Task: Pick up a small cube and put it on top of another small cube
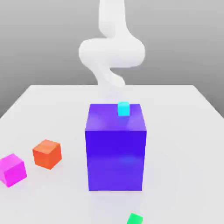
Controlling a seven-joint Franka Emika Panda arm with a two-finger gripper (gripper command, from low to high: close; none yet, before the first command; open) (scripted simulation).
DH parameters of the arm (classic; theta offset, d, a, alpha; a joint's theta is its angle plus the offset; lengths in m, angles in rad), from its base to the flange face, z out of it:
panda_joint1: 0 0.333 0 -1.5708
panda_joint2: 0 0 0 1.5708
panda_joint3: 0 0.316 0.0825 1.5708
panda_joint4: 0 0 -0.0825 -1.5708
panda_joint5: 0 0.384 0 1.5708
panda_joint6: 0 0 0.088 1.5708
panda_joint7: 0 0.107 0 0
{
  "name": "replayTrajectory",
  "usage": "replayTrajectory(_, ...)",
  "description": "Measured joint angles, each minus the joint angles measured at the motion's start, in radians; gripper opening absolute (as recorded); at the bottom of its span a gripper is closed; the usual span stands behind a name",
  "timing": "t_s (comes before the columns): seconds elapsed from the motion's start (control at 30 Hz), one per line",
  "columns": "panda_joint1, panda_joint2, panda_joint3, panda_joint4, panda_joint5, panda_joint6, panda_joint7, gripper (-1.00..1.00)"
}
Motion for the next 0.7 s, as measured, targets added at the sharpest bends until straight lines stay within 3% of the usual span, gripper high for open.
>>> replayTrajectory(0.4,-0.218,0.417,-0.134,-0.099,-0.126,0.166,0.044,0.0)
replayTrajectory(0.57,-0.282,0.589,-0.223,-0.141,-0.099,0.241,0.006,0.0)
replayTrajectory(0.7,-0.372,0.728,-0.267,-0.176,-0.012,0.301,-0.072,0.0)
